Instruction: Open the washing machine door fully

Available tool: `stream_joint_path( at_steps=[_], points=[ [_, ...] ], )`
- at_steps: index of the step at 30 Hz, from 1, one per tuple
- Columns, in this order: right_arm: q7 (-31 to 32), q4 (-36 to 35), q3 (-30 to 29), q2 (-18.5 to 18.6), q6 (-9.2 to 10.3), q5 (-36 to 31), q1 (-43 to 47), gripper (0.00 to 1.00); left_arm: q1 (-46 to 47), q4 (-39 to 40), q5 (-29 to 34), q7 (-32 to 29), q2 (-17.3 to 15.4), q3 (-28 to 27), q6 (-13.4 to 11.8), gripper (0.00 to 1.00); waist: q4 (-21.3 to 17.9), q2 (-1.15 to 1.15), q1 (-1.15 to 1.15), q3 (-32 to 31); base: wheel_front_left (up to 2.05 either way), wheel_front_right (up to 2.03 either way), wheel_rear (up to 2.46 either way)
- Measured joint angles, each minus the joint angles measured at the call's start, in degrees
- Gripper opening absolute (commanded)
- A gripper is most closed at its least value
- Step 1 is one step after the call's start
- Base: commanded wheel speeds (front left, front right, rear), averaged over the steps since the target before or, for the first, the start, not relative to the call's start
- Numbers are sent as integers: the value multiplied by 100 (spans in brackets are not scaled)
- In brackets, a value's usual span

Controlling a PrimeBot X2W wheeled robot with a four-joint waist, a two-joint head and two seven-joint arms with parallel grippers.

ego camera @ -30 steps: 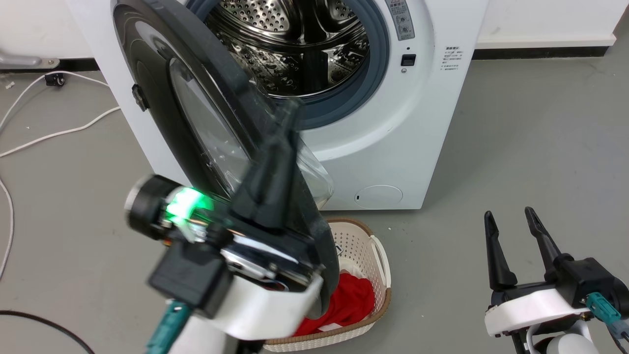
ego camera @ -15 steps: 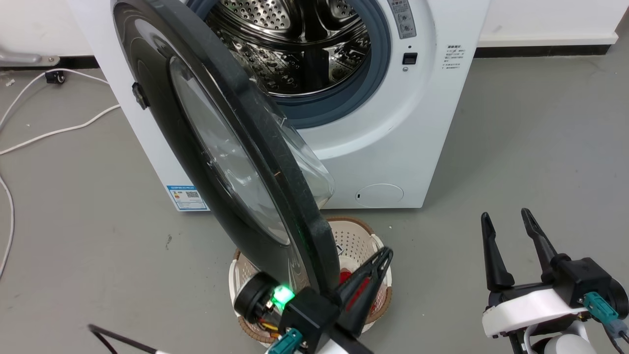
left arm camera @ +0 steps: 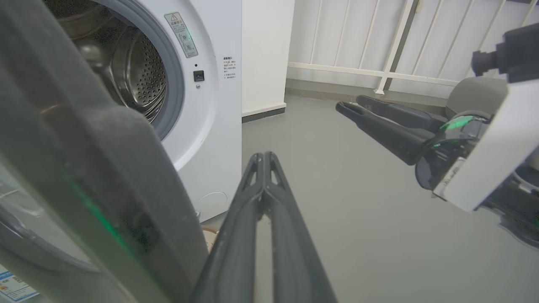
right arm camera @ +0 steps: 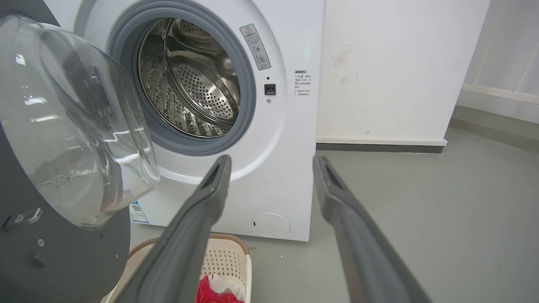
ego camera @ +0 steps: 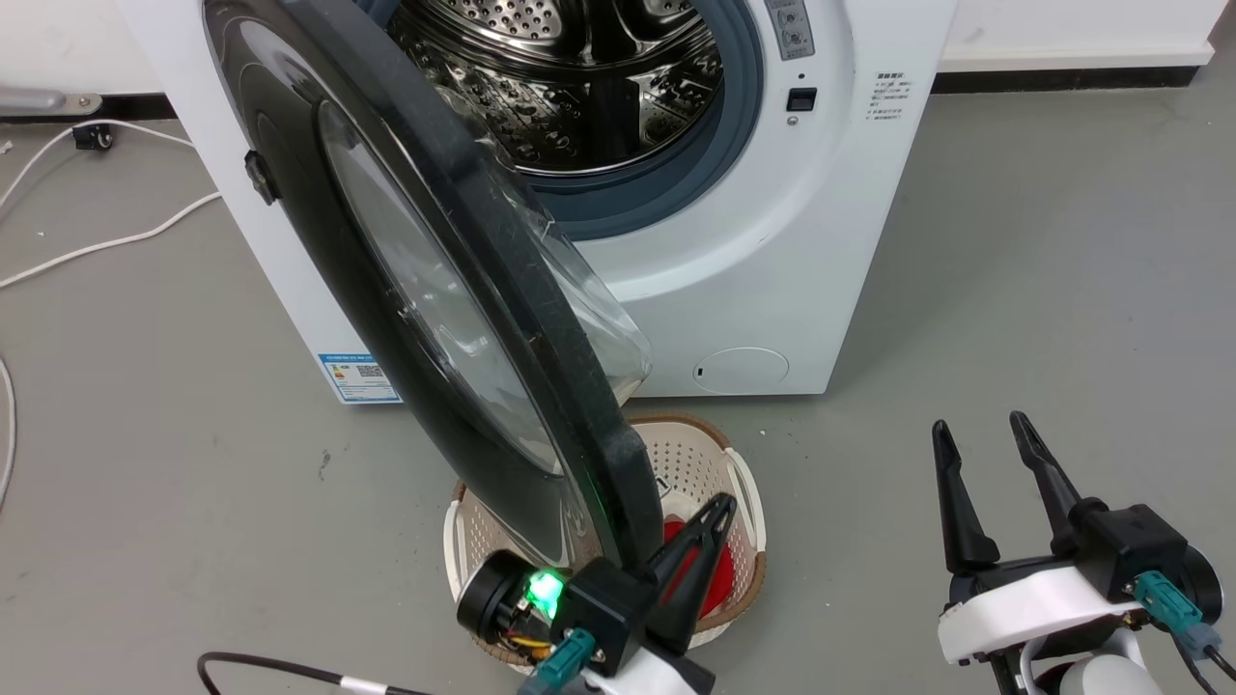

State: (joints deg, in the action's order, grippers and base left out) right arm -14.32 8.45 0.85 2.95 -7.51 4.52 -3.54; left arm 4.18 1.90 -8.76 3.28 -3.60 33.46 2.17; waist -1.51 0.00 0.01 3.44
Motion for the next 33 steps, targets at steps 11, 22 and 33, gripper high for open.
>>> stream_joint_path(
  at_steps=[11, 22, 33],
  points=[
    [-1, 81, 35, 0, 0, 45, -61, 100, 683, -712, -380, 508, 82, -22, -481, 0, -66, 0, 0, 46, 0, 0, 0],
    [-24, 159, 48, 0, 0, 93, -59, 100, 553, -794, -510, 609, 57, 4, -797, 0, -59, 0, -1, 4, 0, 0, 0],
    [-24, 174, 20, 0, 0, 101, 21, 100, -160, -88, -568, 465, -267, -120, -1154, 0, 197, 0, -1, -101, 0, 0, 0]
  ],
)
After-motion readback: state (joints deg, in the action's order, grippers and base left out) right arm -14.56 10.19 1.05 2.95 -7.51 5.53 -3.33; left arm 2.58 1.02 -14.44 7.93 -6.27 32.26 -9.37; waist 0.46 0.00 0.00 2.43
